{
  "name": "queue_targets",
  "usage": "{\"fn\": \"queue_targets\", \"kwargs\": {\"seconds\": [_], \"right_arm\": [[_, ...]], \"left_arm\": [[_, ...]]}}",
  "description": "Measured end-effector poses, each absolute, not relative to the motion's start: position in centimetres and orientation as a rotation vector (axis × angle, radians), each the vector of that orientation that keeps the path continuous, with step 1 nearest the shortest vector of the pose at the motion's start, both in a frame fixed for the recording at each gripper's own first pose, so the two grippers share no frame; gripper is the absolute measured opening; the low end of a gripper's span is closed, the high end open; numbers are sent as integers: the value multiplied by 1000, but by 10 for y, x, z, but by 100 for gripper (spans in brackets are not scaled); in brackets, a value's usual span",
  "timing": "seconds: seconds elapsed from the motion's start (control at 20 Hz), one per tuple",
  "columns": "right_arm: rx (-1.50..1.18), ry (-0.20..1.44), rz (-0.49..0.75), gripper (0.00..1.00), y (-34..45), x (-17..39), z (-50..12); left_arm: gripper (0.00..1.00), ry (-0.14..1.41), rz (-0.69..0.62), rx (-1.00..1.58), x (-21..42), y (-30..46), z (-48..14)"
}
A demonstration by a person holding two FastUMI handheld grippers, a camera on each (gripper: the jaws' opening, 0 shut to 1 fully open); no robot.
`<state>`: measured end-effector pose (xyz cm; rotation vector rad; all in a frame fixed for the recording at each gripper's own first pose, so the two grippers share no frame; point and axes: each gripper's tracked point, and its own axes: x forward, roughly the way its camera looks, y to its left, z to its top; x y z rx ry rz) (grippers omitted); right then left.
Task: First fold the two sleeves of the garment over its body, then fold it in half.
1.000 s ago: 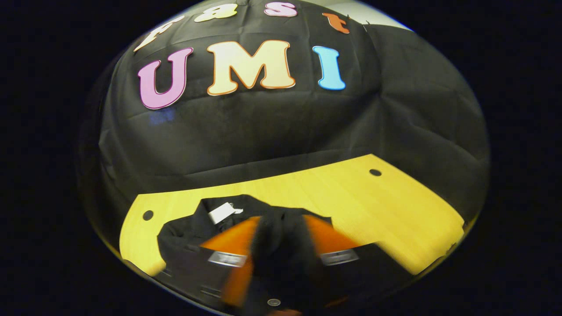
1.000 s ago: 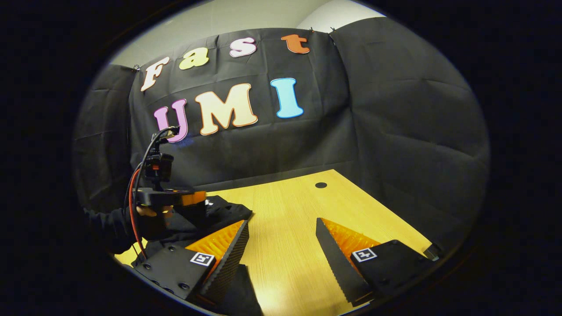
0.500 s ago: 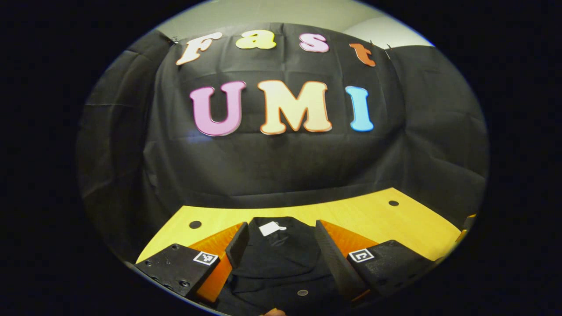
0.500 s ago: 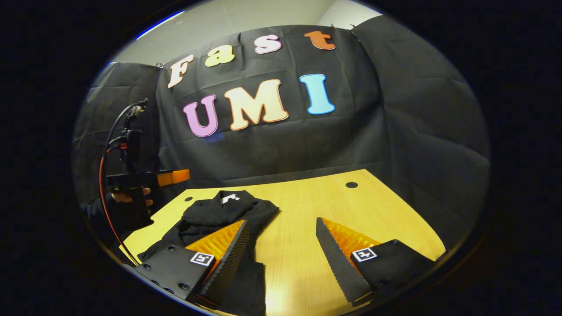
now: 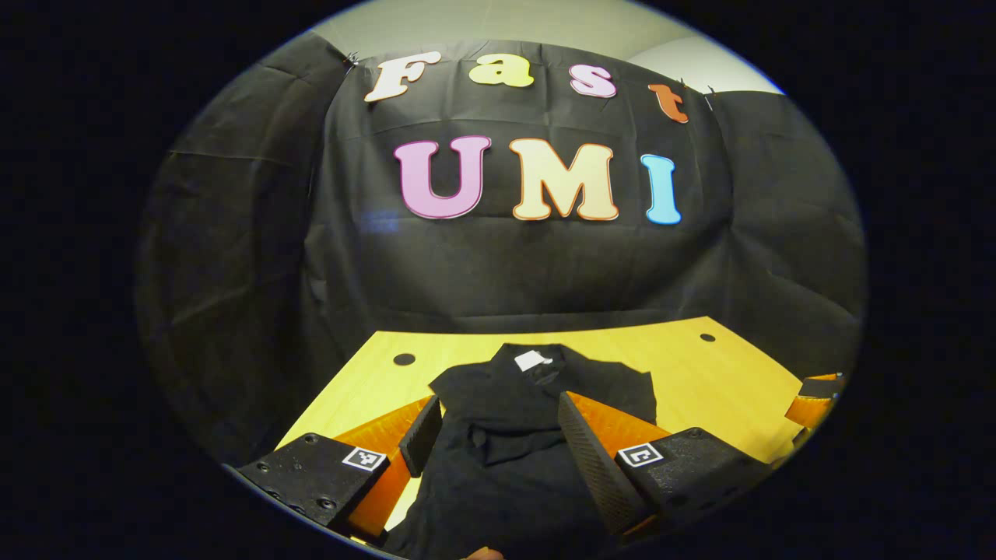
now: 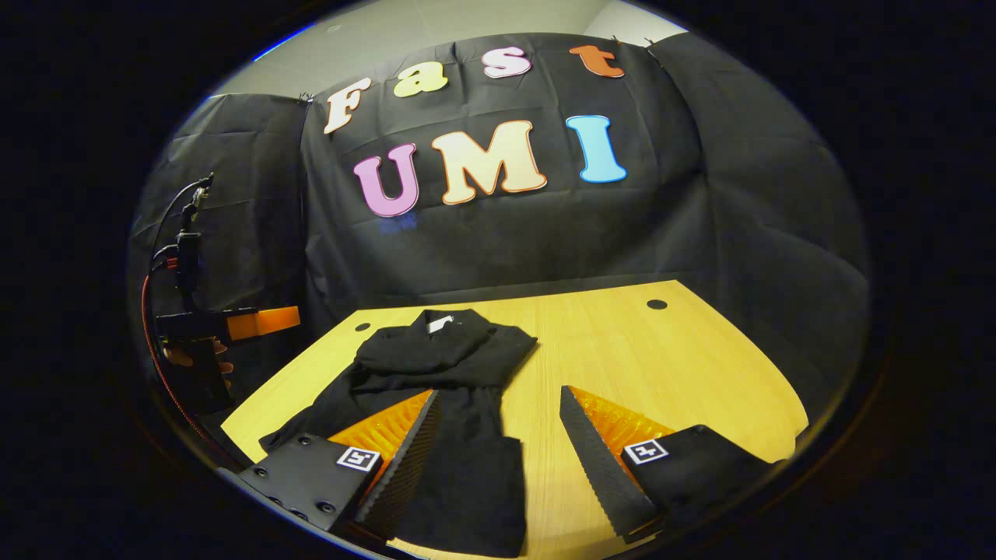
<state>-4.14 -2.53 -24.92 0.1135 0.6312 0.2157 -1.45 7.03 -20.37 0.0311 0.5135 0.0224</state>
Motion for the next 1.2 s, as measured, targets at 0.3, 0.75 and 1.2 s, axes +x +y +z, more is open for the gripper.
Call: {"fn": "queue_targets", "kwargs": {"seconds": [0.3, 0.75, 1.2], "right_arm": [[62, 714, 200, 98, -16, -82, -281], [1, 880, 132, 98, -16, -144, -344], [-25, 1014, 36, 98, -15, -172, -389]], "left_arm": [[92, 633, 69, 38, -85, 113, -237], [93, 845, 108, 22, -173, 156, -310], [94, 1001, 66, 8, -224, 169, -365]]}}
